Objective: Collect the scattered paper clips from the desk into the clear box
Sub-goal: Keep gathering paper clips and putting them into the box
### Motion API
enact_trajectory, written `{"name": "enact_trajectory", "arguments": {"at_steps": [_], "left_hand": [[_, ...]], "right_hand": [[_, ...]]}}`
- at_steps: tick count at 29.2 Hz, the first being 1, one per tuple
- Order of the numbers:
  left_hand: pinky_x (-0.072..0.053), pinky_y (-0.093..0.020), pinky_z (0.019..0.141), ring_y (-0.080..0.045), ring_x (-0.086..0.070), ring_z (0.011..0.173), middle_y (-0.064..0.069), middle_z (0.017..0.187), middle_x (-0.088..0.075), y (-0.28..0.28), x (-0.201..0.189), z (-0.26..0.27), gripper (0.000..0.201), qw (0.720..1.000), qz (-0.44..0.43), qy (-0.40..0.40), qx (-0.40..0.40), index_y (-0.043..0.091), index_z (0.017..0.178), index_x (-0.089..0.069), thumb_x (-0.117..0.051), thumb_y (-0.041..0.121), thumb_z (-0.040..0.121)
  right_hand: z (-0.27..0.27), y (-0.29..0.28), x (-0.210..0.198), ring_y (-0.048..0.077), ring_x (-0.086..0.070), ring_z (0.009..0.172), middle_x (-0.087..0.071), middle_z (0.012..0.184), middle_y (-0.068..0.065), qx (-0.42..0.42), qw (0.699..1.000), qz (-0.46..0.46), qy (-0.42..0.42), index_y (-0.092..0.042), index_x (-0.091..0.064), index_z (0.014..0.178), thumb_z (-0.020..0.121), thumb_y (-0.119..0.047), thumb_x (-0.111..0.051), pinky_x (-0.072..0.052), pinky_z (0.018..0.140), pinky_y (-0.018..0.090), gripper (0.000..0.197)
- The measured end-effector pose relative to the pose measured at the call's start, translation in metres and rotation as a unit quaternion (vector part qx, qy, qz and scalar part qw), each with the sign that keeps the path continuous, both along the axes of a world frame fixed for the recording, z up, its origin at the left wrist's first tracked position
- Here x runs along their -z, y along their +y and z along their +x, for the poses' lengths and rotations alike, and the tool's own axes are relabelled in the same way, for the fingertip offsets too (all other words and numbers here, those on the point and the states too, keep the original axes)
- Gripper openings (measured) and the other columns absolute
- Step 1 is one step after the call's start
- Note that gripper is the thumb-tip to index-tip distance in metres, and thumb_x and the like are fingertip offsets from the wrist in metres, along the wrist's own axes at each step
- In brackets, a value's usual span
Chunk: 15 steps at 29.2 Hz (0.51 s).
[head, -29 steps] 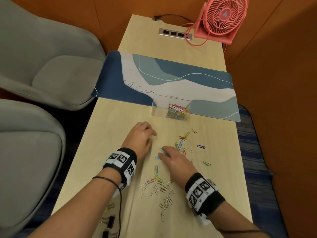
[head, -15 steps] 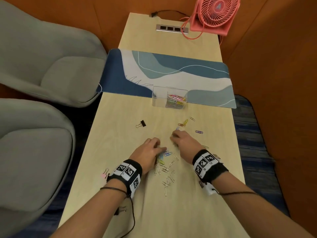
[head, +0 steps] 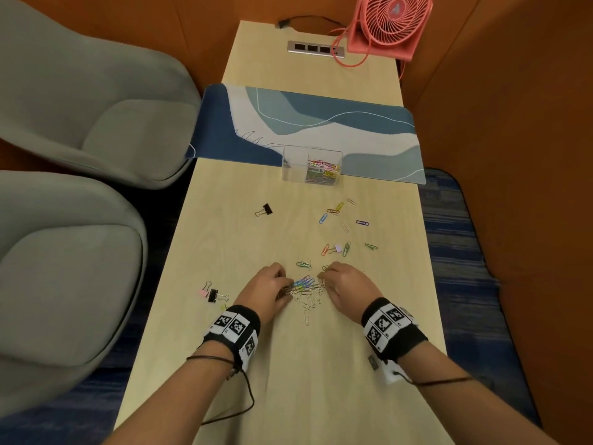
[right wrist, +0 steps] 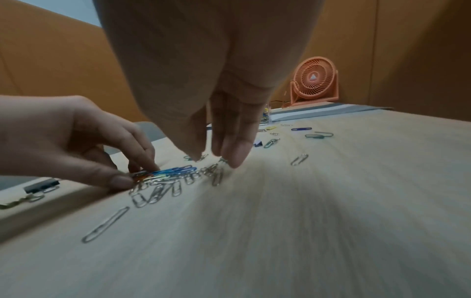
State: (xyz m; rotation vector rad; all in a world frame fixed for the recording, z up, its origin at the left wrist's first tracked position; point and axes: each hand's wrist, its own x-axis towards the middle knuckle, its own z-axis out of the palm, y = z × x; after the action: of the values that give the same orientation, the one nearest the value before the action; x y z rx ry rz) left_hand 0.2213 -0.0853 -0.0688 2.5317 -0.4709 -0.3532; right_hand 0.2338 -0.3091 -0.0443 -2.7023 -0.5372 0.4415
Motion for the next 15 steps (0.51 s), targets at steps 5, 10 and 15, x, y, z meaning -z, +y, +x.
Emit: {"name": "enact_trajectory", "arguments": {"at_steps": [5, 10, 15], "left_hand": [[-0.049, -0.032, 0.076, -0.028, -0.062, 0.083, -0.008, 0.096, -0.063, -0.007, -0.001, 0.0, 0.01, 0.999, -0.011, -0.011, -0.05, 0.012, 0.093, -0.076, -0.069, 0.015, 0.085], [-0.05, -0.035, 0.076, -0.031, -0.063, 0.085, -0.01, 0.095, -0.064, -0.008, -0.004, 0.008, 0.016, 0.999, 0.003, 0.008, -0.042, 0.011, 0.098, -0.075, -0.063, 0.016, 0.09], [-0.049, -0.036, 0.079, -0.028, -0.063, 0.088, -0.008, 0.094, -0.067, -0.004, -0.006, 0.014, 0.016, 0.998, 0.003, 0.023, -0.058, 0.013, 0.099, -0.075, -0.063, 0.021, 0.091]], "right_hand": [[-0.025, 0.021, -0.001, 0.022, -0.044, 0.117, -0.04, 0.135, 0.003, 0.038, 0.997, -0.042, 0.051, -0.016, -0.037, 0.142, 0.079, -0.045, -0.068, -0.046, 0.095, 0.034, 0.076], [-0.025, 0.047, 0.007, 0.027, -0.055, 0.097, -0.054, 0.112, 0.01, 0.037, 0.994, -0.099, 0.015, -0.011, -0.062, 0.116, 0.08, -0.014, -0.068, -0.052, 0.076, 0.032, 0.036], [-0.015, 0.054, -0.003, 0.028, -0.059, 0.076, -0.058, 0.087, 0.012, -0.003, 0.99, -0.137, 0.02, -0.007, -0.069, 0.087, 0.07, 0.01, -0.065, -0.048, 0.062, 0.031, 0.025]]}}
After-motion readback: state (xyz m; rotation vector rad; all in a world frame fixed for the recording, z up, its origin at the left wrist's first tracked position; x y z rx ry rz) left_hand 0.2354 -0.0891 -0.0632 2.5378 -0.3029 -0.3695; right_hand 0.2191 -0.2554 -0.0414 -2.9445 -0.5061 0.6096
